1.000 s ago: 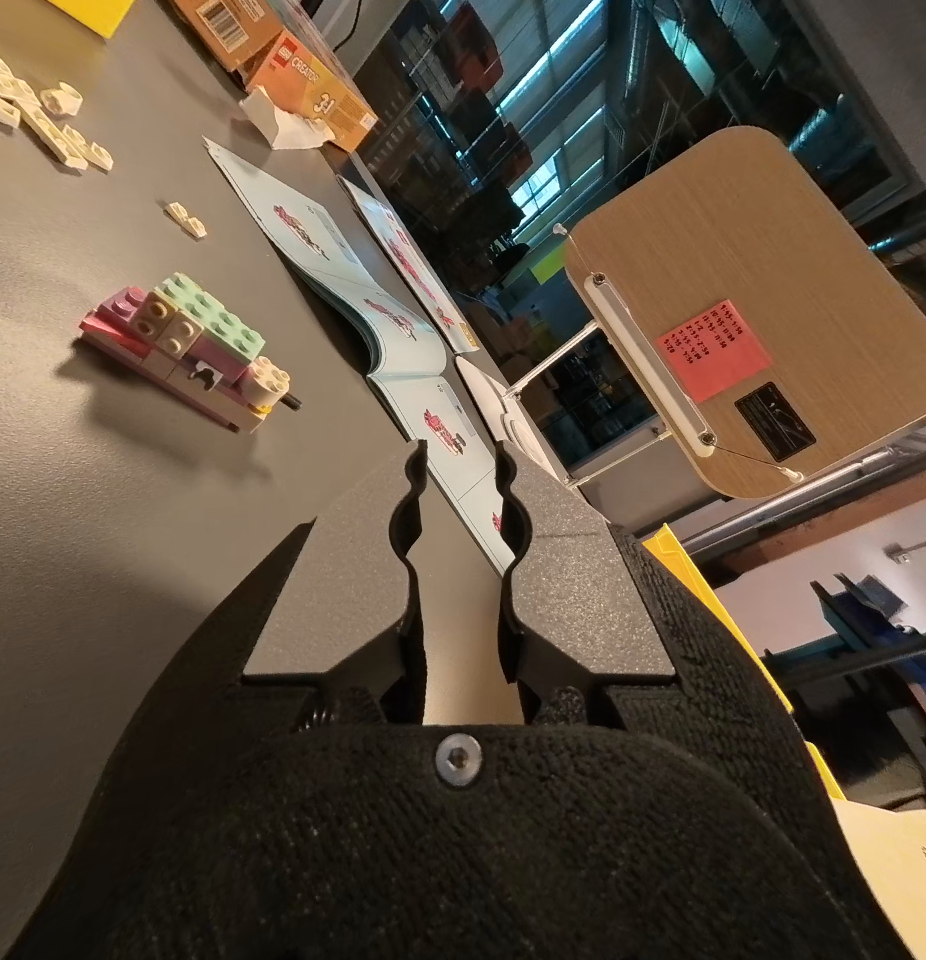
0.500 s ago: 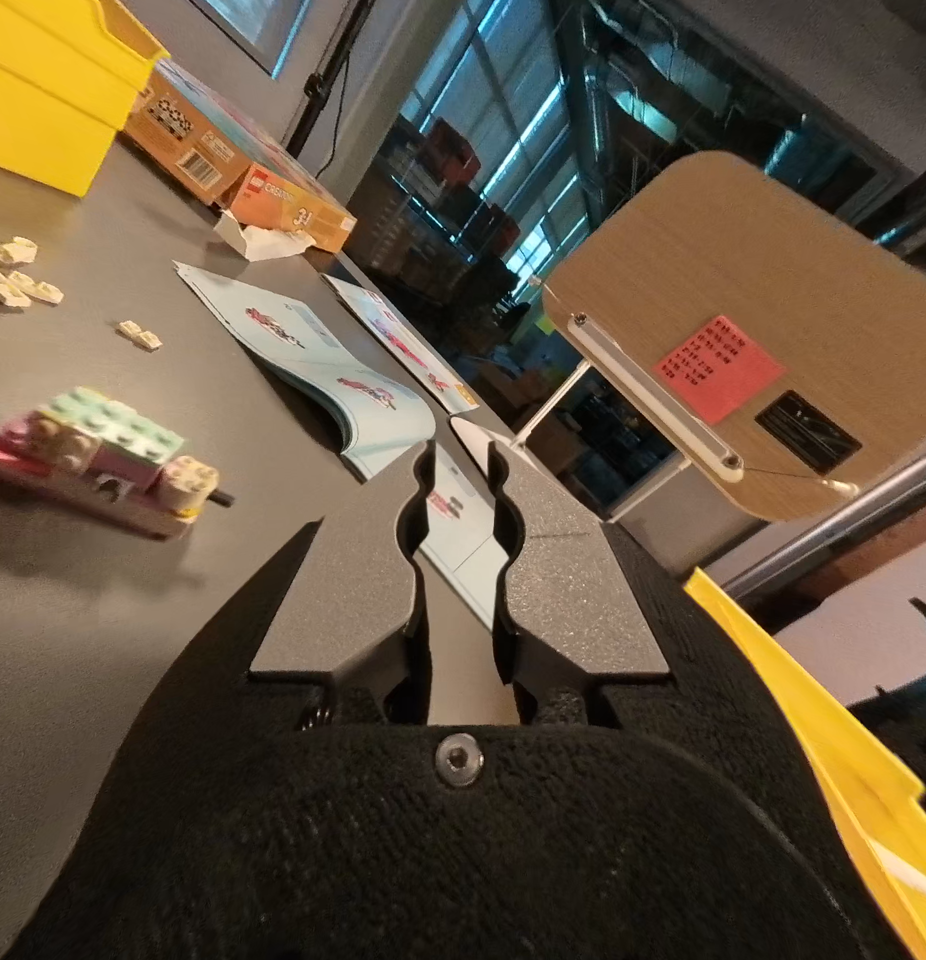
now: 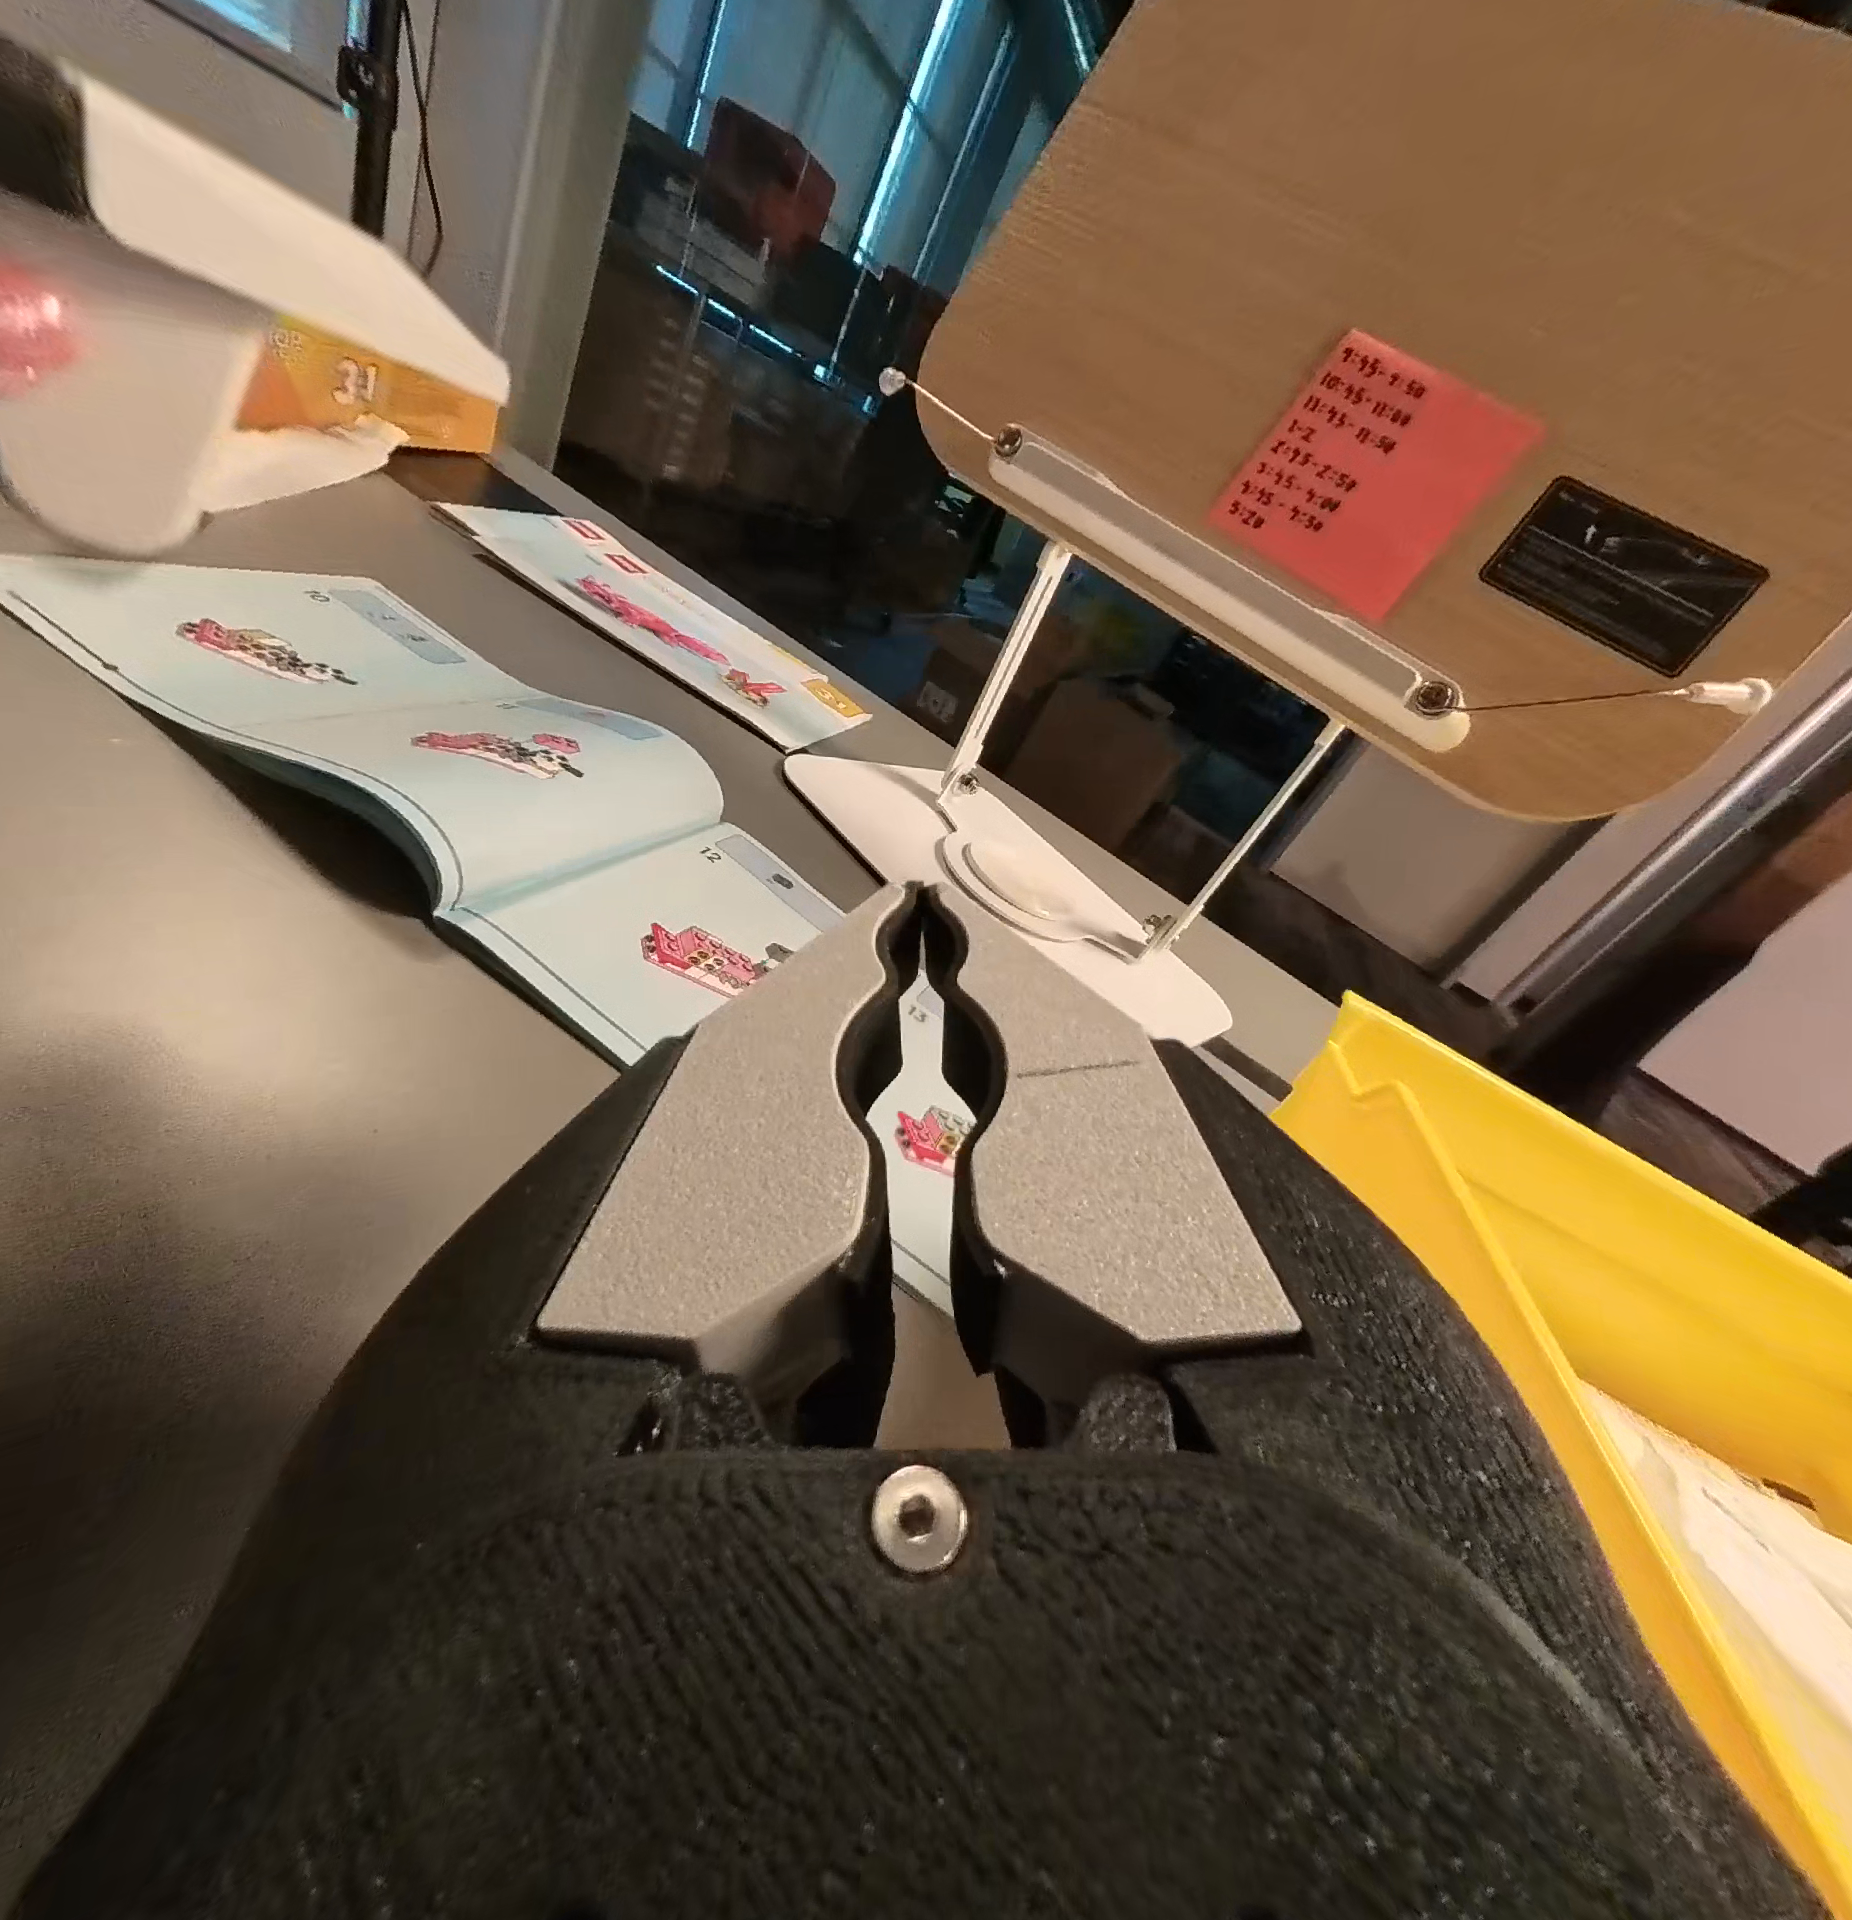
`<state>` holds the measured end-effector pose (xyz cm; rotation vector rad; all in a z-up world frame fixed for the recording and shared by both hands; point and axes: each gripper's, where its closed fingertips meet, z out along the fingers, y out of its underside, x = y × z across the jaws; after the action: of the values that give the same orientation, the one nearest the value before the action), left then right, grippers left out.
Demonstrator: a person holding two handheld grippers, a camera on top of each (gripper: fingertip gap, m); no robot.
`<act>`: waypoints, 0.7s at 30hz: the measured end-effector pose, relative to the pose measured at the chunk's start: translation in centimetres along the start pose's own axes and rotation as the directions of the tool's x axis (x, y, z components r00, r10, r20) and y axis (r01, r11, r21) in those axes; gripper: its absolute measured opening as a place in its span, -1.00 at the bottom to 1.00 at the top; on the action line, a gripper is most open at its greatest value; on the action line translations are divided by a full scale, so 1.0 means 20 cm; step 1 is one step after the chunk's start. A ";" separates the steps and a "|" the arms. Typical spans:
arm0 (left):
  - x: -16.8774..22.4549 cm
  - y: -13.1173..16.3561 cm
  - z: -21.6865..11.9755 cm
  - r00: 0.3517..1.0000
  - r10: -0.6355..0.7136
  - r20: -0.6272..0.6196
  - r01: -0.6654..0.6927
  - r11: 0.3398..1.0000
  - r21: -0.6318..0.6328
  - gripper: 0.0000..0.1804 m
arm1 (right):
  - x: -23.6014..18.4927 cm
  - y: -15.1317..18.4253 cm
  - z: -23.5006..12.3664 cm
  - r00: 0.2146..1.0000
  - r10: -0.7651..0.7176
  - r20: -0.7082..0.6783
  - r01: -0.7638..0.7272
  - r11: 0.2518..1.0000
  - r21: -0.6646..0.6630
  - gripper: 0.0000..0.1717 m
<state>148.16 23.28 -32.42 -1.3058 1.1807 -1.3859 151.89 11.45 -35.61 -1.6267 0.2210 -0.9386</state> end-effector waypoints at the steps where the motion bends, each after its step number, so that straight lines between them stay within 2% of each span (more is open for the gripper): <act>1: 0.01 0.02 0.00 1.000 -0.004 -0.012 0.004 1.000 0.006 -0.93 | 0.00 0.00 0.00 1.000 0.001 0.001 -0.001 1.000 -0.001 -1.00; 4: 0.02 0.05 -0.01 0.998 0.059 -0.025 -0.058 0.998 0.025 -0.98 | 0.00 0.00 0.00 1.000 0.003 0.005 -0.003 1.000 0.004 -1.00; 8: 0.02 0.01 -0.03 0.998 0.050 -0.043 -0.046 0.995 0.091 -0.98 | 0.00 -0.01 0.00 1.000 -0.004 0.007 0.004 1.000 0.010 -1.00; 21: 0.02 0.04 -0.02 0.998 0.022 -0.066 -0.018 0.998 0.068 -0.93 | -0.01 -0.02 -0.01 1.000 -0.021 0.007 0.020 0.999 0.029 -1.00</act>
<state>147.69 22.84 -33.16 -1.2058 1.1780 -1.4522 151.54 11.55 -35.38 -1.6081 0.1854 -0.9475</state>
